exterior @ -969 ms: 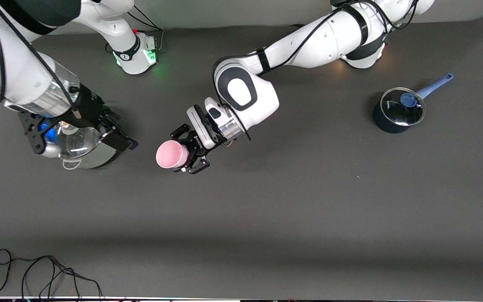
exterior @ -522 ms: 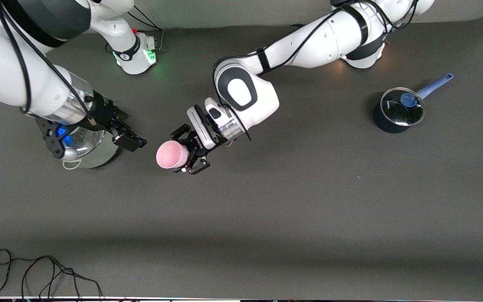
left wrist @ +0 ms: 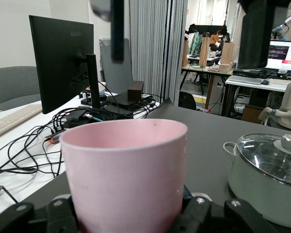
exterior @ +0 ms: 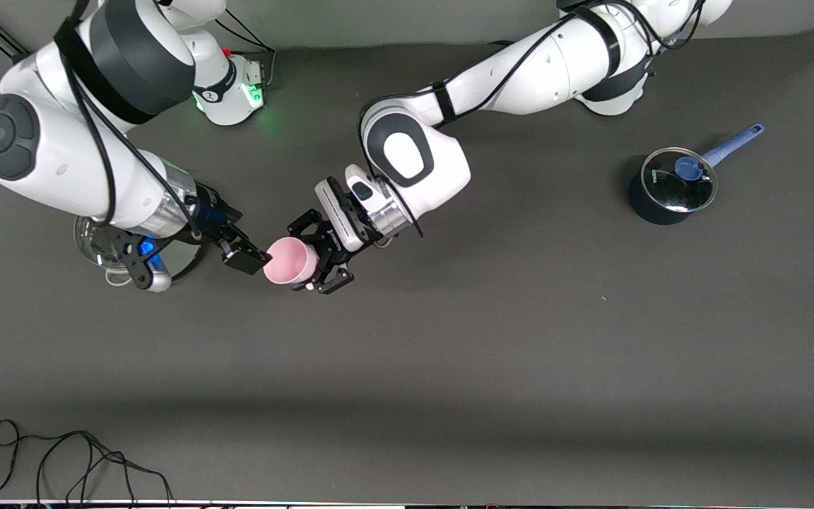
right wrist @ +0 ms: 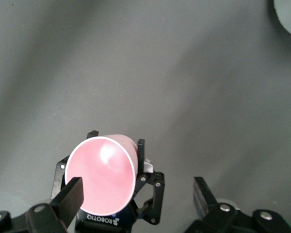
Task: Transfer pink cup from left to right arm
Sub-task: 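Grasp the pink cup rim with the right gripper beside the left gripper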
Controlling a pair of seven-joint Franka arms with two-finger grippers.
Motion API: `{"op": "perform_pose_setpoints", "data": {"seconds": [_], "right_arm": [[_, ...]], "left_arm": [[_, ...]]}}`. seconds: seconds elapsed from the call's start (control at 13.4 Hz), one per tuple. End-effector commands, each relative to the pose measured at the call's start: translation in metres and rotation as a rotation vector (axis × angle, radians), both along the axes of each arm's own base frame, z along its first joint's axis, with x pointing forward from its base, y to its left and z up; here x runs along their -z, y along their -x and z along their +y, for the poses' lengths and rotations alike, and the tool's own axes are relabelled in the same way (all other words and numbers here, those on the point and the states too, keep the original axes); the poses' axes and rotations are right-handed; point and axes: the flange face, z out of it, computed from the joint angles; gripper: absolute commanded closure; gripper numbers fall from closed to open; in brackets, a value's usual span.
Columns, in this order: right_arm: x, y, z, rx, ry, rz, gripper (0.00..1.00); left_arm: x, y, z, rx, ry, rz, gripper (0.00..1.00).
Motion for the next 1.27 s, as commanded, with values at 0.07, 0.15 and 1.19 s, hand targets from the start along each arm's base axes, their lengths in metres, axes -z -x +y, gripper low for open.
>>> {"op": "perform_pose_setpoints", "data": {"seconds": [0.07, 0.15, 1.19], "right_arm": [[0.023, -0.004, 0.023, 0.011, -0.016, 0.022, 0.0], [0.025, -0.004, 0.024, 0.012, -0.016, 0.023, 0.01], [0.028, -0.003, 0.03, 0.043, -0.006, 0.036, 1.0]], "left_arm": [[-0.007, 0.002, -0.002, -0.018, 0.002, -0.001, 1.0], [-0.007, 0.002, -0.002, -0.018, 0.002, -0.001, 1.0], [-0.006, 0.002, -0.002, -0.018, 0.001, 0.0, 1.0]]}}
